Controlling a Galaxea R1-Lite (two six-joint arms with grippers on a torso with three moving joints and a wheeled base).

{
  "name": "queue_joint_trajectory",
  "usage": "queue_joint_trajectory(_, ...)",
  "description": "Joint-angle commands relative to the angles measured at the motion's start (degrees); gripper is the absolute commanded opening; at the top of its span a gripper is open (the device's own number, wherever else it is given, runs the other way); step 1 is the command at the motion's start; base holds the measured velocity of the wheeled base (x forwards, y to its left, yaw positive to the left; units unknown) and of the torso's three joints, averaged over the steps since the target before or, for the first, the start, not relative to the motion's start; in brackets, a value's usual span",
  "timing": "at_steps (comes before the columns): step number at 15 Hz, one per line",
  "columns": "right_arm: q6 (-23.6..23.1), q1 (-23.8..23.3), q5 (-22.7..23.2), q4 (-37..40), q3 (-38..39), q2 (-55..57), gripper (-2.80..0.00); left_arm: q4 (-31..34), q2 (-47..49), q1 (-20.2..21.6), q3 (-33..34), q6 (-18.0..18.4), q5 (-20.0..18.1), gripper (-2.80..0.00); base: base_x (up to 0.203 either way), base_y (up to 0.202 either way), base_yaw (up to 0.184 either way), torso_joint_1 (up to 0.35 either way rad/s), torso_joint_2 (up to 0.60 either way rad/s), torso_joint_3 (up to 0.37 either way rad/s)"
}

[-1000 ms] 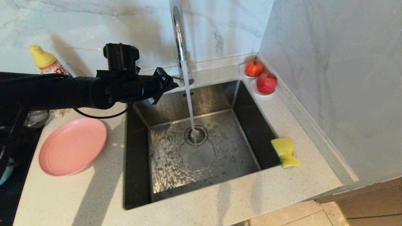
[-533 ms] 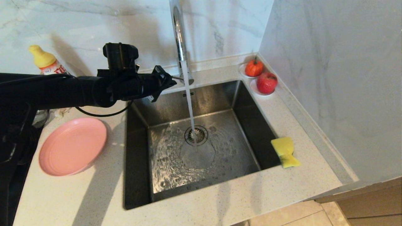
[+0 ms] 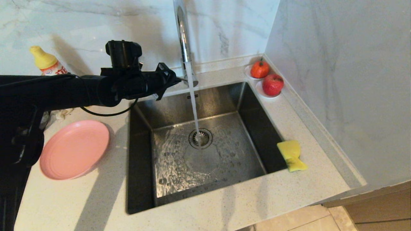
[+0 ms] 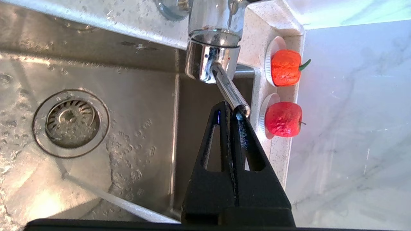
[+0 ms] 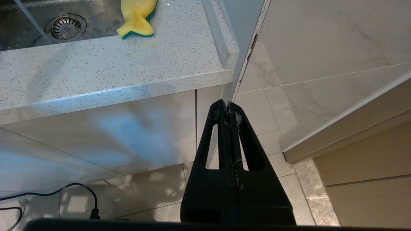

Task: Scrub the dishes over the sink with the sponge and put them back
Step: Turn off the faucet

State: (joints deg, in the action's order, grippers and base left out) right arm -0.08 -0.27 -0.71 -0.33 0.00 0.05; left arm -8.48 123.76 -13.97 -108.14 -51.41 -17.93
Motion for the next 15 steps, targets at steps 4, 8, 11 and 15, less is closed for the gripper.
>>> queue_joint_trajectory(4,0.0,0.0,0.0,0.0,0.0,0.0,-2.80,-1.6,2.2,0.3,-2.5,-0.2,0.8,-2.80,0.000,0.000,0.000,0.000,0.00,0.000)
queue_joint_trajectory(8,0.0,0.0,0.0,0.0,0.0,0.0,-2.80,-3.6,3.2,1.8,-2.6,-0.2,1.6,-2.80,0.000,0.000,0.000,0.000,0.00,0.000)
queue_joint_trajectory(11,0.0,0.0,0.0,0.0,0.0,0.0,-2.80,-5.0,3.6,2.5,-2.6,-0.3,1.7,-2.80,0.000,0.000,0.000,0.000,0.00,0.000)
queue_joint_trajectory(15,-0.1,0.0,0.0,0.0,0.0,0.0,-2.80,-4.8,2.7,2.7,-1.6,-0.3,1.6,-2.80,0.000,0.000,0.000,0.000,0.00,0.000)
